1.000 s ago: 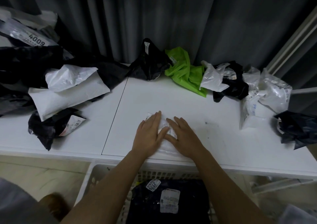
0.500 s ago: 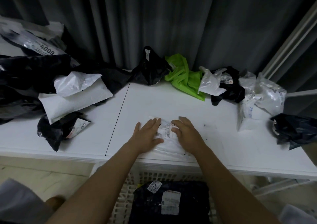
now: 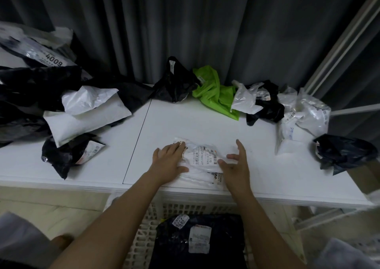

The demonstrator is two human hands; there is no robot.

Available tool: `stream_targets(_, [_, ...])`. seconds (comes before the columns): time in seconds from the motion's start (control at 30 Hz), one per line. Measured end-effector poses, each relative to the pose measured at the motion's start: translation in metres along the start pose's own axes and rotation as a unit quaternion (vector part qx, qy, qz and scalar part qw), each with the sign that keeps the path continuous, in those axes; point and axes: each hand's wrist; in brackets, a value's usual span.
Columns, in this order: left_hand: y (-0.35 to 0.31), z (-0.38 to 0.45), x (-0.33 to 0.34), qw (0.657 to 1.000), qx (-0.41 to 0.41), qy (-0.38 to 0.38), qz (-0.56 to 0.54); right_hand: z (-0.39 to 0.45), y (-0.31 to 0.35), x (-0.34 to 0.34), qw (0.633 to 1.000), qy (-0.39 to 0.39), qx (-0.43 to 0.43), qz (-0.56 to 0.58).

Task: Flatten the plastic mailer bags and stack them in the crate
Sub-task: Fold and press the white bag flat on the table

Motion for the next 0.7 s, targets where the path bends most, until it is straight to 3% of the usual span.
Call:
stream_targets(0.13, [-0.005,0.002,-0.007,0.998,-0.012,0.052,0.018,-0.001,-0.002,0.002,0.992,0.012,-0.013,-0.125])
stream_targets(0.17, [-0.008,0.003,-0.009,0.997,-0.015,0.067,0.021,-0.001,0.0,0.005,0.982,0.012,-0.046,-0.181])
stream_targets(0.27, [-0.025,0.011,-0.017,0.996,-0.018,0.083,-0.012,-0.002,0.018,0.019,0.925,-0.031,-0.253,-0.281])
stream_targets(0.33, [-0.036,0.016,-0.02,0.997,-0.013,0.049,-0.051,0.004,0.023,0.033,0.89,0.036,-0.326,-0.316])
stream_targets(0.43, [-0.039,0.024,-0.01,0.998,-0.001,-0.016,-0.063,0.009,0.016,0.047,0.841,0.187,-0.292,-0.416])
stream_targets(0.5, [-0.034,0.026,0.001,0.999,-0.008,-0.023,-0.047,0.013,0.008,0.052,0.825,0.197,-0.27,-0.455])
stream_targets(0.7, [-0.033,0.027,0.025,0.997,-0.003,-0.066,0.034,0.015,-0.006,0.054,0.836,0.17,-0.223,-0.471])
Point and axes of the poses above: each hand's wrist, its own z-axis towards the middle knuckle, its own x-axis out of the palm, y = z × x, and after that the axes turned 10 degrees about -y, right-handed
